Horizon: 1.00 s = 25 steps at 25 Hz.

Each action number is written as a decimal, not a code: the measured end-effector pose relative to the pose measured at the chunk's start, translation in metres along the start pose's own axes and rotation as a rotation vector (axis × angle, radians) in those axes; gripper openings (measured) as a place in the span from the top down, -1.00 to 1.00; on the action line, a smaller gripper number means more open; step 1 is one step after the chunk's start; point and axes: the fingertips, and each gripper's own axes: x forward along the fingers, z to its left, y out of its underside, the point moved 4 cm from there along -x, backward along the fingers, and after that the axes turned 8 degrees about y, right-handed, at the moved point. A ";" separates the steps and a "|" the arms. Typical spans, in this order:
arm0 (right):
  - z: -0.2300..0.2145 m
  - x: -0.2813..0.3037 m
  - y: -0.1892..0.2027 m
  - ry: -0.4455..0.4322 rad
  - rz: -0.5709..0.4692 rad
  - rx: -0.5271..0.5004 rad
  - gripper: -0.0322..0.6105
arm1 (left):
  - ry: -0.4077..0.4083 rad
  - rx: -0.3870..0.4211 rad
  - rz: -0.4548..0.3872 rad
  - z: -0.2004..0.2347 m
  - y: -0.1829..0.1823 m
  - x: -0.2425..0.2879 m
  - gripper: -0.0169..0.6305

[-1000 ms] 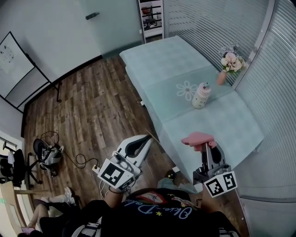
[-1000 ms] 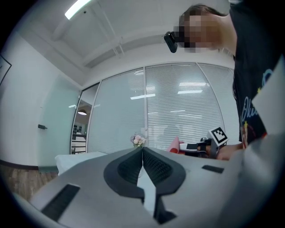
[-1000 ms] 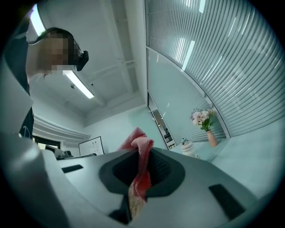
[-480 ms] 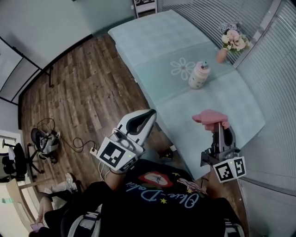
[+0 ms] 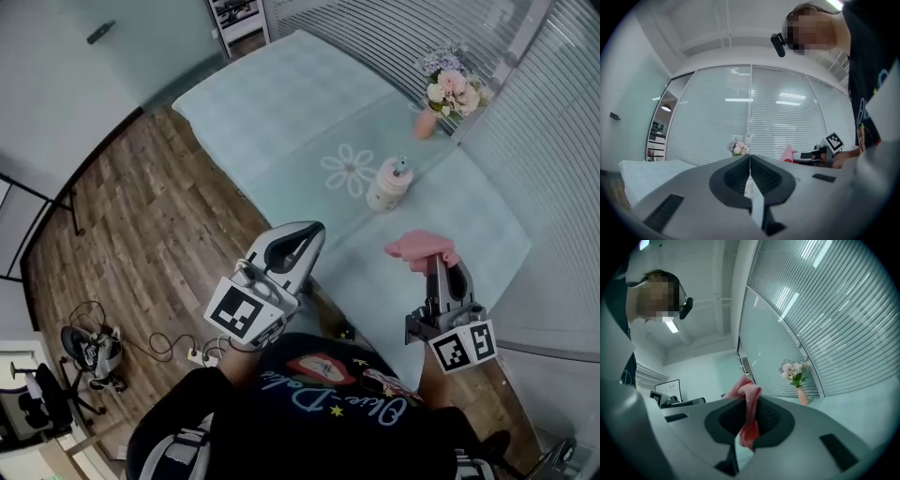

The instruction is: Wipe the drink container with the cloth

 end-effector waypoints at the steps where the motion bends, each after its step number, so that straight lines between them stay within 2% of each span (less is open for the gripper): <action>1: 0.001 0.009 -0.001 0.014 -0.003 -0.003 0.82 | 0.021 0.003 -0.002 0.011 -0.003 0.005 0.93; 6: 0.003 0.050 0.000 0.077 0.018 -0.077 0.82 | 0.086 -0.001 0.005 0.061 -0.004 0.018 0.93; 16: -0.028 0.108 0.008 0.259 0.122 -0.258 0.82 | 0.218 -0.038 0.003 0.141 0.006 0.038 0.93; 25: -0.064 0.131 0.013 0.380 0.246 -0.393 0.82 | 0.319 -0.065 -0.012 0.162 0.009 0.050 0.93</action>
